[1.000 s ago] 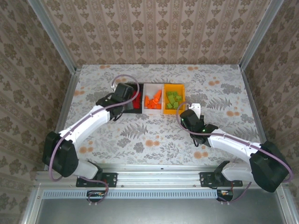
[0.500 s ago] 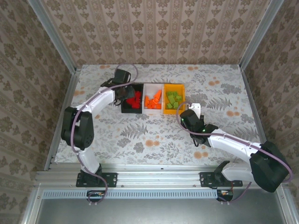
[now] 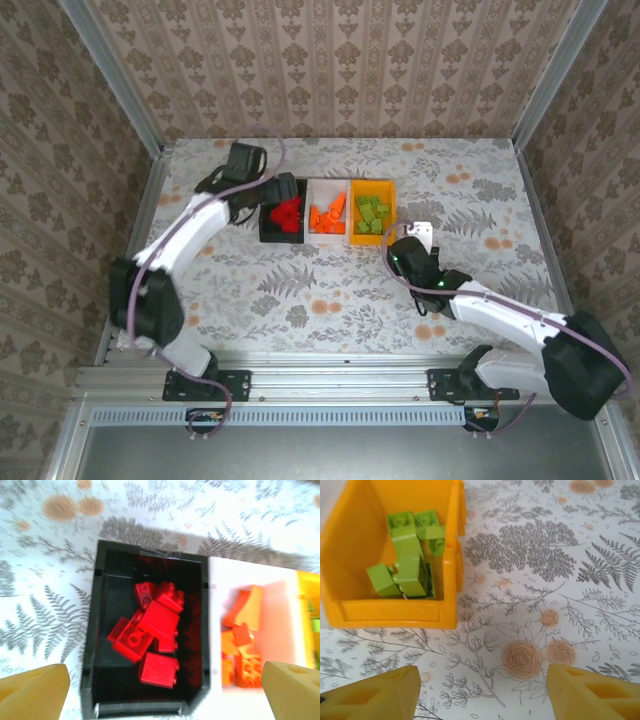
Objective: Sort the legos into containers by color
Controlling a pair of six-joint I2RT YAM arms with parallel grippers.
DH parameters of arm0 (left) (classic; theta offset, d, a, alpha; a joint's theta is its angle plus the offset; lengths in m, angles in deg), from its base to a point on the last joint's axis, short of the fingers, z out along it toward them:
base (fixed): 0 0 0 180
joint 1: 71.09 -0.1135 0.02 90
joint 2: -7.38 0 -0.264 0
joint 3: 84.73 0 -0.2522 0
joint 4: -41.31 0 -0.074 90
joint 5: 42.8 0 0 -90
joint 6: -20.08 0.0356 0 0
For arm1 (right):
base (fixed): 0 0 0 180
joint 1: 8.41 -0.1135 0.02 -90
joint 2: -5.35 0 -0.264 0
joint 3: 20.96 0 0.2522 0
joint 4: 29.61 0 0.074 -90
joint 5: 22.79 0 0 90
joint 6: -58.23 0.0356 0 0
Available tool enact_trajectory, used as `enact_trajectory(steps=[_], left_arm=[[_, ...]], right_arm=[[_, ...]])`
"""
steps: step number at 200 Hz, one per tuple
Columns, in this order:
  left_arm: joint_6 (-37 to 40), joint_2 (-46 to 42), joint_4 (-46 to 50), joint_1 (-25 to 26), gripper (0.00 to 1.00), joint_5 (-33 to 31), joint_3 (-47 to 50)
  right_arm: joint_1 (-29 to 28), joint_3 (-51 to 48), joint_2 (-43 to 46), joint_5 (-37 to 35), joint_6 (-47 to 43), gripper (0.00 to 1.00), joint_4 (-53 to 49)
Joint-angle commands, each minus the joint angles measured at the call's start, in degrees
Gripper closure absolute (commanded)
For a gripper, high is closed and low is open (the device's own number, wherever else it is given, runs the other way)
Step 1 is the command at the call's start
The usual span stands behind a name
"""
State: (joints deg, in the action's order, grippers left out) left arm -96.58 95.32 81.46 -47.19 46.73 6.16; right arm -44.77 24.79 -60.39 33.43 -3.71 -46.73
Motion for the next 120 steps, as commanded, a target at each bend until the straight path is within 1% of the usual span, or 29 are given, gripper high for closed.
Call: enact_trajectory(steps=[1, 9, 13, 21, 25, 33, 44, 52, 56, 66, 72, 80, 88, 101, 112, 120], left_arm=[[2.30, -15.99, -5.28, 4.87, 0.00, -7.76, 11.06], [2.33, -21.88, -7.17, 7.49, 0.00, -14.65, 16.64], [2.00, -24.63, -7.94, 8.94, 0.00, -18.08, 19.17], [-0.14, -29.99, -9.53, 11.25, 0.00, -25.68, 24.44], [-1.74, -32.65, -10.56, 12.15, 0.00, -28.75, 27.07], [-3.44, -37.31, -14.48, 13.52, 0.00, -32.08, 32.67], [-3.29, -42.39, -20.54, 14.24, 0.00, -33.74, 39.31], [-1.09, -44.76, -23.31, 14.25, 0.00, -34.74, 42.45], [-0.01, -45.46, -23.80, 14.24, 0.00, -35.84, 43.26], [1.11, -45.90, -23.24, 14.24, 0.00, -41.86, 44.54], [1.29, -45.58, -22.05, 14.16, 0.00, -45.63, 44.61], [1.97, -44.95, -21.64, 13.79, 0.00, -49.01, 44.86], [6.90, -44.79, -24.36, 13.01, 0.00, -48.38, 46.03], [16.64, -45.48, -33.67, 11.17, 0.00, -43.25, 50.23], [21.89, -46.22, -43.26, 8.12, 0.00, -39.75, 55.25], [24.86, -46.39, -49.85, 4.99, 0.00, -35.45, 59.04]], right_arm=[[-0.11, -5.05, 7.57, 1.68, -2.01, 0.27, 7.19], [-0.20, -7.04, 10.41, 1.84, -2.27, 0.24, 9.06], [-0.20, -7.94, 11.72, 1.87, -2.38, 0.12, 9.85], [-0.22, -9.07, 14.23, 1.53, -2.46, 0.01, 10.64], [-0.27, -9.51, 15.22, 0.93, -1.85, 0.00, 10.66], [-0.21, -10.04, 16.79, -0.20, 0.89, 0.00, 10.54], [-0.12, -10.68, 18.26, -1.89, 3.21, 0.00, 12.17], [-0.12, -10.68, 18.96, -4.59, 4.55, 0.00, 12.73], [-0.12, -10.39, 19.20, -6.30, 5.13, 0.00, 12.52], [-0.12, -9.00, 19.28, -11.50, 6.23, 0.00, 10.72], [-0.03, -7.99, 19.06, -14.70, 8.72, 0.00, 8.42], [0.21, -6.62, 18.69, -19.21, 13.18, 0.00, 5.27], [0.73, -6.20, 18.62, -19.37, 13.45, 0.00, 5.66], [1.09, -7.02, 18.80, -16.65, 9.38, 0.00, 10.57], [1.53, -8.25, 18.49, -12.80, 5.20, 0.00, 15.60], [1.91, -8.51, 17.81, -11.61, 2.27, 0.00, 17.85]])
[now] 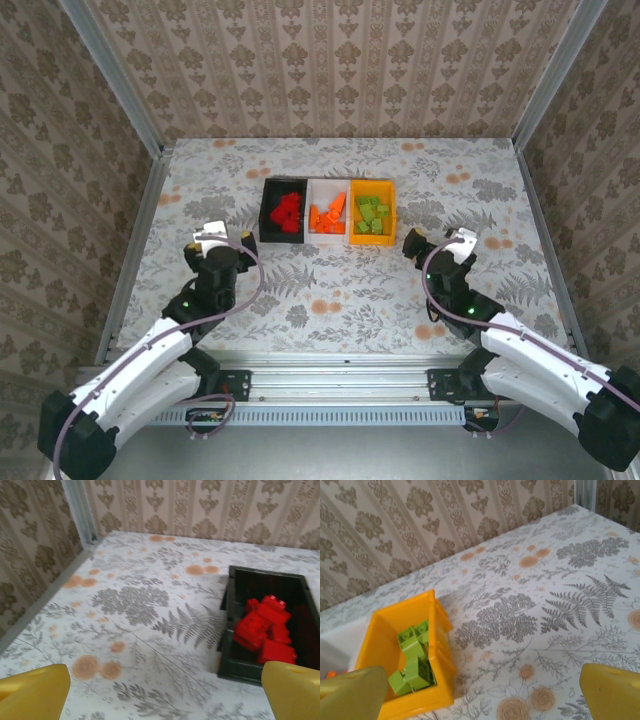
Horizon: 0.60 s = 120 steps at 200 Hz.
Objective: Sort the legos into containers by color
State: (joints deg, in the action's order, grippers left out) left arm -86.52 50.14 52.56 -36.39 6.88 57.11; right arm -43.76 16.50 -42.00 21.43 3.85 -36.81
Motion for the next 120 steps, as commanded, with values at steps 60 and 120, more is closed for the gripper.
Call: enact_trajectory(steps=[60, 120], left_arm=[[22.04, 7.31, -35.59, -26.63, 0.00, 25.58, 15.67], [15.35, 39.94, -54.58, -35.46, 0.00, 34.92, 8.58]], right_arm=[[9.14, -2.22, -9.47, 12.60, -35.33, 0.00, 19.26], [22.41, -11.75, -27.13, 27.28, -46.37, 0.00, 51.02]])
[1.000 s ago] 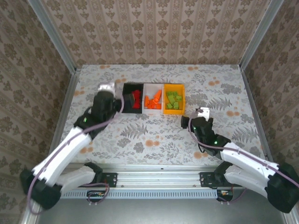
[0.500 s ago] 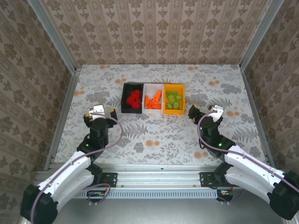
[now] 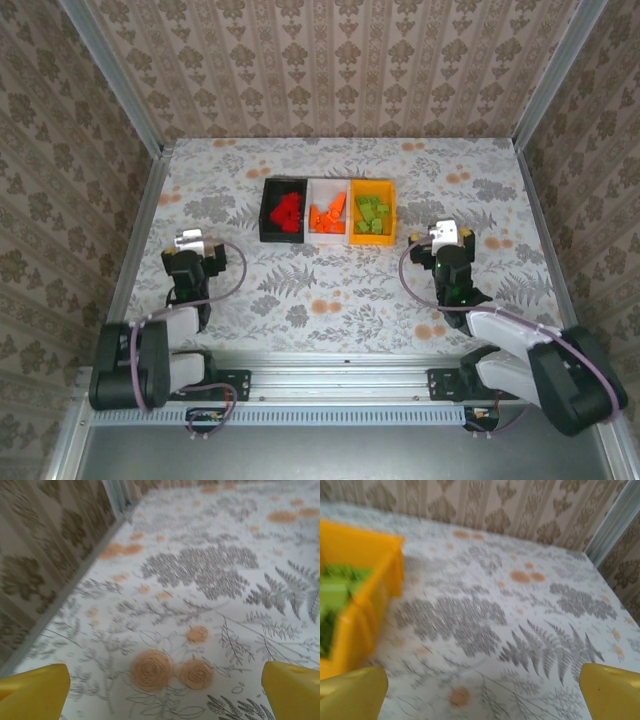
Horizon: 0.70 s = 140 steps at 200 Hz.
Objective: Sort the legos into containers by color
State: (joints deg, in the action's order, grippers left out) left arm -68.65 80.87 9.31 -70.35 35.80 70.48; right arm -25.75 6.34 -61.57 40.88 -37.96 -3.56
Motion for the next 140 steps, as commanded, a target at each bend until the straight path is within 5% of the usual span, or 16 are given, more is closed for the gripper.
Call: enact_trajectory(steps=[1, 12, 24, 55, 87, 140], left_arm=[[-2.65, 9.87, -11.83, -1.55, 0.00, 6.20, -4.88], [-1.86, 16.42, -18.23, -2.66, 0.00, 9.37, -6.04], [-1.62, 12.63, -7.39, -2.61, 0.00, 12.25, -8.43], [-0.96, 14.56, -6.45, -2.17, 0.00, 12.35, -10.55], [0.75, 14.25, -3.25, -1.06, 0.00, 12.89, -11.95], [1.96, 14.48, -2.76, -0.29, 0.00, 12.72, -12.26]], right_arm=[[4.54, -1.54, -7.90, 7.72, -4.50, 0.00, 18.34], [5.21, 1.10, -8.90, 6.69, -1.18, 0.00, 15.59], [8.54, 2.16, -10.62, 13.65, 1.62, 0.00, 15.68], [12.51, 1.26, -23.15, 14.99, 5.43, 0.00, 29.61], [14.78, 9.41, -21.08, 15.77, 8.56, 0.00, 10.36], [15.76, 9.22, -20.85, 17.63, 9.19, 0.00, 10.51]])
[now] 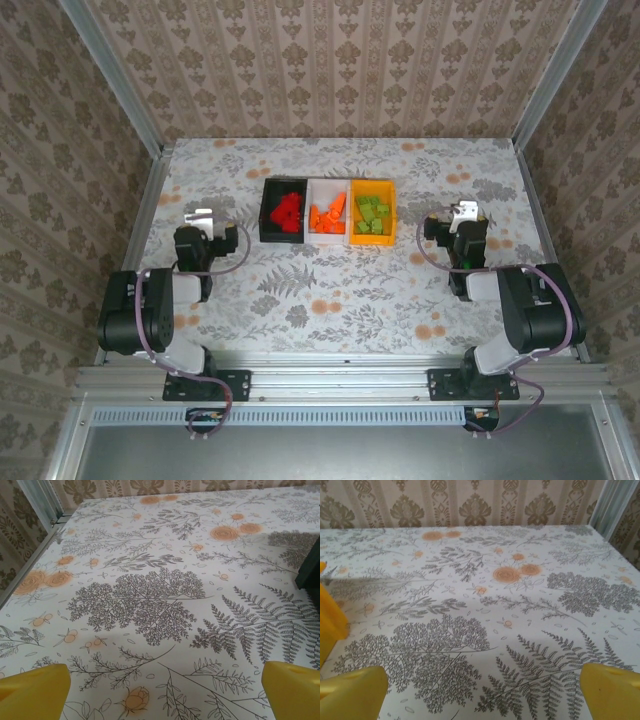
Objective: Sort the legos into containers by color
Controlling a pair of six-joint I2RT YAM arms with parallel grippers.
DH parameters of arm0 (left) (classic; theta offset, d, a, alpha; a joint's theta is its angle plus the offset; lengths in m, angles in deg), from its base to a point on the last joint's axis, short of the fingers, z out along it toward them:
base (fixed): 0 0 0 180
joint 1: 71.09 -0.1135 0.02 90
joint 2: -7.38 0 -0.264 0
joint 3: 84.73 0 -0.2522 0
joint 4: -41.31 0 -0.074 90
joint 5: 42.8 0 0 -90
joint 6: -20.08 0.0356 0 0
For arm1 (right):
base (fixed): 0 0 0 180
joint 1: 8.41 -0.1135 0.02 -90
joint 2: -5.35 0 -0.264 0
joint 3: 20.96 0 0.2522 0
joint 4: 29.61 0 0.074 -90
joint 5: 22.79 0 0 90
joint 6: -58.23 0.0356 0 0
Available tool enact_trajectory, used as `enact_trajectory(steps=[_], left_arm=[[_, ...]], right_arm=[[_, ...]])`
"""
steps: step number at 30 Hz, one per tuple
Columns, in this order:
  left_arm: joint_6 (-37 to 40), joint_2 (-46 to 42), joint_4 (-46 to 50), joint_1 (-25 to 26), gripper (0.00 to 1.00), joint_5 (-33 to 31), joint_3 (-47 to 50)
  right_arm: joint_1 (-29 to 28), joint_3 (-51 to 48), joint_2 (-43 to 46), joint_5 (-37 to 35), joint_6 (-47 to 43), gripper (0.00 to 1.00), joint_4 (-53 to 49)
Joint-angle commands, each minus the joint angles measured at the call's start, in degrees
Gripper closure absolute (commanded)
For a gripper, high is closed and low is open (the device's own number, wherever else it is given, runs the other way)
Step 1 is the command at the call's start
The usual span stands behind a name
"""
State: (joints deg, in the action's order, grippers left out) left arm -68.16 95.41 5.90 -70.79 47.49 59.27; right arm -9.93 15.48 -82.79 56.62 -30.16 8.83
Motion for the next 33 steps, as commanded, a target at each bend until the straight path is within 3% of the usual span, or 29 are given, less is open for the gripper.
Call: enact_trajectory(steps=[1, 33], left_arm=[[1.48, -0.12, 0.65, 0.14, 0.00, 1.02, -1.05], [1.40, -0.20, 0.48, 0.44, 0.00, 0.03, -0.94]], right_arm=[[-0.06, 0.09, 0.35, 1.89, 1.38, 0.00, -1.82], [-0.68, 0.09, 0.31, 1.28, 0.77, 0.00, -1.76]])
